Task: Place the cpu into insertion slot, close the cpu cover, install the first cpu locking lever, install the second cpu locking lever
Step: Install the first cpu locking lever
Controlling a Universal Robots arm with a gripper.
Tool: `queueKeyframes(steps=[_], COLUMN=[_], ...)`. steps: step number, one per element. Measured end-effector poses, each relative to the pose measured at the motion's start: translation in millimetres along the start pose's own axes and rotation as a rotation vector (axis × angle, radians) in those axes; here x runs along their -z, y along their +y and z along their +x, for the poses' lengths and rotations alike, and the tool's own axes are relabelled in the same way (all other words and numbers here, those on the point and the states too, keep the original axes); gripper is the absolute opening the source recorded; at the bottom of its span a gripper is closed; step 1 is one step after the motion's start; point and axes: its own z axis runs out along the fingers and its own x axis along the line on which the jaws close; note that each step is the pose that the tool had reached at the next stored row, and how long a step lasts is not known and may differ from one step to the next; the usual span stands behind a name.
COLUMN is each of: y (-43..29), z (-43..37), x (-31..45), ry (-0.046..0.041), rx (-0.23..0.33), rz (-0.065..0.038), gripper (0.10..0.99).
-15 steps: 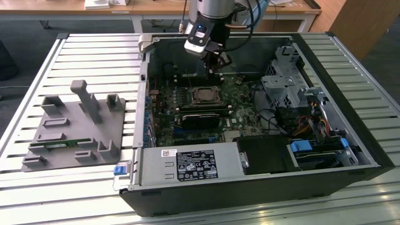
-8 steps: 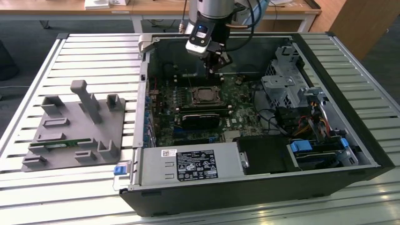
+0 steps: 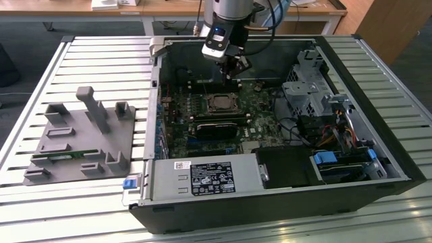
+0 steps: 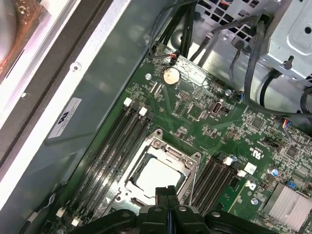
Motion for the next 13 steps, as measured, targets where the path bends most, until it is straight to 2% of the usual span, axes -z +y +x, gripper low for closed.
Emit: queueKeyframes(steps=[13], y=[0.0], z=[0.0], x=[0.0], ry=[0.0011], rx=[0.079], rz=[-0.002], gripper=[0.106])
